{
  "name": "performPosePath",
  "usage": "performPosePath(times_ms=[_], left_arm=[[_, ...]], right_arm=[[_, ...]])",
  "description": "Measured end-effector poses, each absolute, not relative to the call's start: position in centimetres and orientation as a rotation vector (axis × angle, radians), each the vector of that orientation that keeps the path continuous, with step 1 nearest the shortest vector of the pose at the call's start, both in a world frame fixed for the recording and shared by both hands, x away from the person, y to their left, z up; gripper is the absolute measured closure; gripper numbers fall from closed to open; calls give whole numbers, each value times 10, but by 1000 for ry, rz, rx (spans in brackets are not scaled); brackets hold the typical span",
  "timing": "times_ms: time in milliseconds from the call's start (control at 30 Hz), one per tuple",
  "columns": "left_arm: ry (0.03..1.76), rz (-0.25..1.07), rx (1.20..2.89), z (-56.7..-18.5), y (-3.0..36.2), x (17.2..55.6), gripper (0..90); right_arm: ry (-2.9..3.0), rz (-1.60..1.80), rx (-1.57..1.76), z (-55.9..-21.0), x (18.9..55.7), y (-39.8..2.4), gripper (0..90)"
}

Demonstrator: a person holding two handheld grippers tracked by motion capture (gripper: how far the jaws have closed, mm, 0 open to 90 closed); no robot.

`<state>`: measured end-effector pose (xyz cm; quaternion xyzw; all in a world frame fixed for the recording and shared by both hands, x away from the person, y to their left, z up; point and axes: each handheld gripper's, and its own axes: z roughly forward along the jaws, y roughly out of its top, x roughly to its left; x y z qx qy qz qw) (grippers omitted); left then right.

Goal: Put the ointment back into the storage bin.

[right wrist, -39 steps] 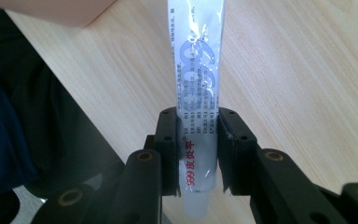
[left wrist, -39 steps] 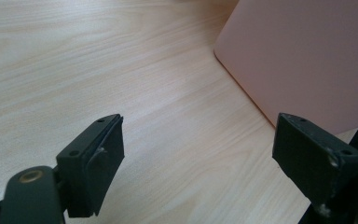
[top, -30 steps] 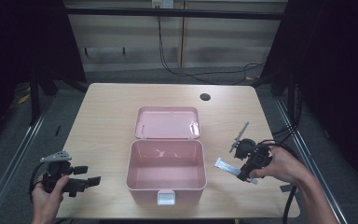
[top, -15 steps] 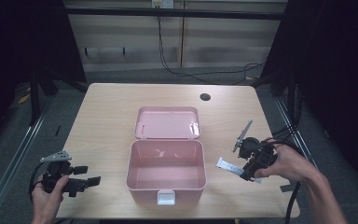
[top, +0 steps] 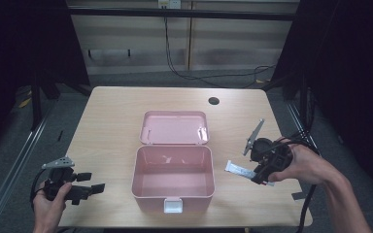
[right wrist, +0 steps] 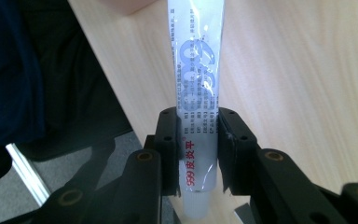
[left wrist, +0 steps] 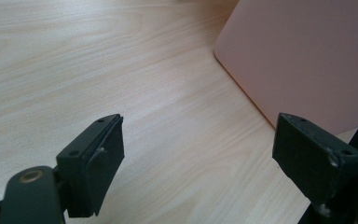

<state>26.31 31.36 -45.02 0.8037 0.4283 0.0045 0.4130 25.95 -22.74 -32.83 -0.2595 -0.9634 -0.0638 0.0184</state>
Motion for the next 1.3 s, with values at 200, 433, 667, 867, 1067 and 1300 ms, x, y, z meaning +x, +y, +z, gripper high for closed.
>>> performPosePath(times_ms=[200, 433, 667, 867, 1067, 1300], left_arm=[[1078, 13, 2021, -450, 314, 263, 166], [1079, 13, 2021, -450, 314, 263, 165], [1078, 12, 2021, -450, 314, 263, 166], [1075, 11, 2022, -450, 314, 263, 165], [1076, 13, 2018, -450, 314, 263, 166], [1072, 12, 2022, -450, 314, 263, 165]], right_arm=[[-3017, -210, -824, -319, 264, -222, 717], [-3019, -224, -785, -310, 271, -202, 716], [-3028, -217, -716, -309, 273, -186, 716], [-3043, -236, -648, -306, 276, -169, 716], [-3064, -228, -575, -307, 281, -149, 717], [-3058, -201, -500, -313, 281, -126, 717]])
